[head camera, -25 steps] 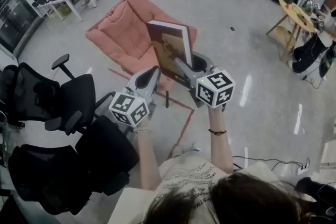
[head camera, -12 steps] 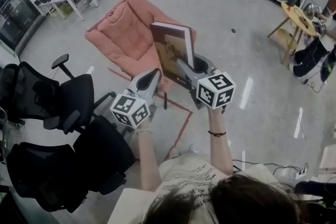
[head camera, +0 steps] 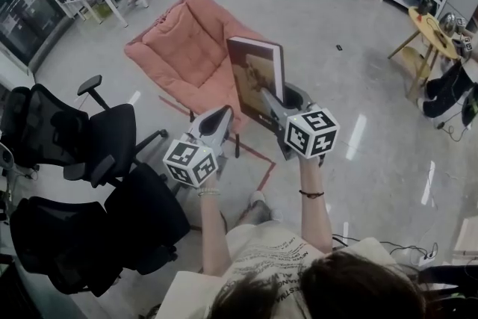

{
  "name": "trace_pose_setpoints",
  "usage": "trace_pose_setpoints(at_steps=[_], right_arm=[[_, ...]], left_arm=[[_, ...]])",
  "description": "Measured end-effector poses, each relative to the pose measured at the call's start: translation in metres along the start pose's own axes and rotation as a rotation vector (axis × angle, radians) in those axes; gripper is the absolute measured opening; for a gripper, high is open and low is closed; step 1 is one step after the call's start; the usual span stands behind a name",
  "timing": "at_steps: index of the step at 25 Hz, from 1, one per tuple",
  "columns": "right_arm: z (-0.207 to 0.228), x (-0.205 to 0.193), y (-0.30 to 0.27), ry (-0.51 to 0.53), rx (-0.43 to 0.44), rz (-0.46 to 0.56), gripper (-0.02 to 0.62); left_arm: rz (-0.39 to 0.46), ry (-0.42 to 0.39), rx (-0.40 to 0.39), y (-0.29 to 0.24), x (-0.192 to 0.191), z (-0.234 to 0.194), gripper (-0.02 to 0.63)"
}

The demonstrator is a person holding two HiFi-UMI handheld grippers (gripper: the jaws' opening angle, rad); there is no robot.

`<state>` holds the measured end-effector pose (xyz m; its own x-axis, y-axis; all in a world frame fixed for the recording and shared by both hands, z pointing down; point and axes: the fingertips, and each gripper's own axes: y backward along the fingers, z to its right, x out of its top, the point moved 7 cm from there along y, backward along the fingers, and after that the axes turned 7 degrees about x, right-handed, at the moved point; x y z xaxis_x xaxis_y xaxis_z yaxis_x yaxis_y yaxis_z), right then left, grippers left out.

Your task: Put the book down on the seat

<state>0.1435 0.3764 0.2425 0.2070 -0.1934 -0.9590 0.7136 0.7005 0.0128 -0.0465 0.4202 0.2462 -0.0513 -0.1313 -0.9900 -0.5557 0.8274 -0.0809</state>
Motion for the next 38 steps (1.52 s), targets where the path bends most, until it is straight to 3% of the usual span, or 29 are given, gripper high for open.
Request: trace_pose_setpoints(at_steps=[8, 19, 27, 38], right_arm=[[0.027, -0.011, -0.043, -0.016, 0.031, -0.05, 0.149], [0.085, -0.03, -0.139, -0.057, 0.067, -0.108, 0.149], [0.117, -0.034, -0.206, -0.067, 0.066, -0.152, 0.149], [0.15, -0.038, -0.243, -0.065, 0.027, -0.186, 0.149]], left_arm=[[-0.006, 0.021, 0.027, -0.035, -0.008, -0.033, -0.008], [-0.053, 0.086, 0.035, -0.113, -0.032, -0.116, -0.008], [-0.063, 0.12, 0.054, -0.154, -0.03, -0.183, -0.008], [-0.058, 0.143, 0.04, -0.194, -0.034, -0.223, -0.008]])
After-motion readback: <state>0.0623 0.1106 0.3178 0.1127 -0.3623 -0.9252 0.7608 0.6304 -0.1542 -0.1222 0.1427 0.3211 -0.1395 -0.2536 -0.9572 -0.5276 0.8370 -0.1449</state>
